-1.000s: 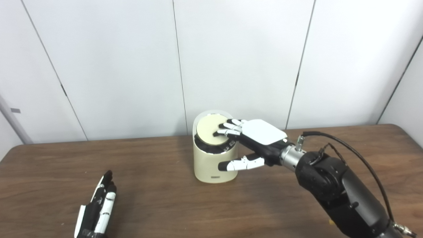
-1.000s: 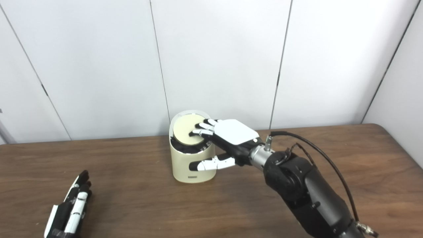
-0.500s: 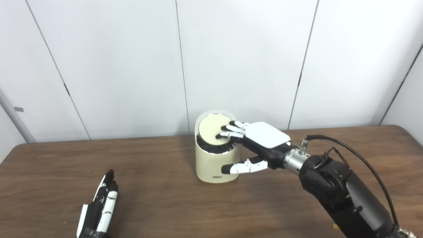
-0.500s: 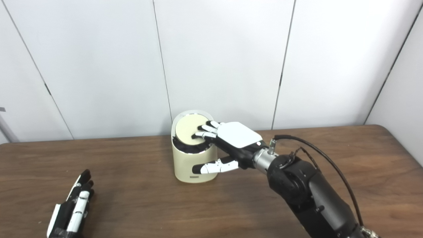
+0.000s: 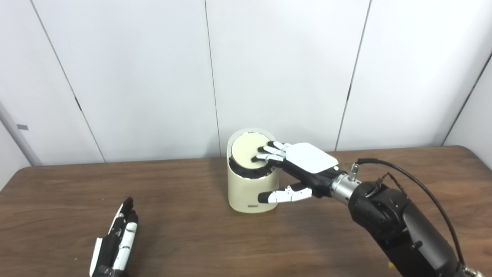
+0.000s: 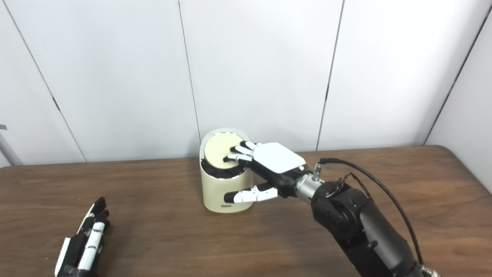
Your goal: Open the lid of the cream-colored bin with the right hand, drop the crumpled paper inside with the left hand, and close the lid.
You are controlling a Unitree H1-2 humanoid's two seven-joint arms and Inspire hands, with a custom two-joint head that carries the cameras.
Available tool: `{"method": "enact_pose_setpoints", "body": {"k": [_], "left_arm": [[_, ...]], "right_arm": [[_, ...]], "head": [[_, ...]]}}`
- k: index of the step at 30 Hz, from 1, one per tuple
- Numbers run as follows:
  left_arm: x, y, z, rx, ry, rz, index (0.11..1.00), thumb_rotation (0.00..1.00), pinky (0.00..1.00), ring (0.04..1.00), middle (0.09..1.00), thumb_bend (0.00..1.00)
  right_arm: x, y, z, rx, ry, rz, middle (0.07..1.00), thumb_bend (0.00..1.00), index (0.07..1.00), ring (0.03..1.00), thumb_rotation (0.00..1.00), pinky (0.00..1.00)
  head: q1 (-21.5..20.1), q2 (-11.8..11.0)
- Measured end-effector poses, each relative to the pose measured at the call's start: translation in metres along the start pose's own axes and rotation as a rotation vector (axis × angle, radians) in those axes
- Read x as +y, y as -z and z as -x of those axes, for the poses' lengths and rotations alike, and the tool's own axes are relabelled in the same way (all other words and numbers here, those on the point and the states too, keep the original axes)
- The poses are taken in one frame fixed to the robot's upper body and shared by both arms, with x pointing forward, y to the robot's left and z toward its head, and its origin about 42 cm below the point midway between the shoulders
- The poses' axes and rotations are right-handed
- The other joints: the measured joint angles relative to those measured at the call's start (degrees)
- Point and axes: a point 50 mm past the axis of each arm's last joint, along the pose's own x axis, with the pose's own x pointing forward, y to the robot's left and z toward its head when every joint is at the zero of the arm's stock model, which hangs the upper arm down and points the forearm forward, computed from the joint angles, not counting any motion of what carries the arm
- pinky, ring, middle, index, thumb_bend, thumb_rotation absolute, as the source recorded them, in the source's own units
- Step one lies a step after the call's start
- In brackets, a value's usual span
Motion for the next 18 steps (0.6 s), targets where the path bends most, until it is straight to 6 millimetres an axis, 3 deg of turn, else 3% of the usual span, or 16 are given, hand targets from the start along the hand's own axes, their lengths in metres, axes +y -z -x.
{"method": "enact_pose_setpoints", "body": {"k": [18], "left_arm": [[-0.0002,-0.0001,-0.0001,-0.001,0.001,0.02,0.977,0.68,1.0,1.0,0.999,0.53]], "right_arm": [[-0.0004,0.0021,0.0,0.001,0.009,0.01,0.963,0.6,0.889,1.0,1.0,0.98]], "head": [[-0.18,0.09]]}}
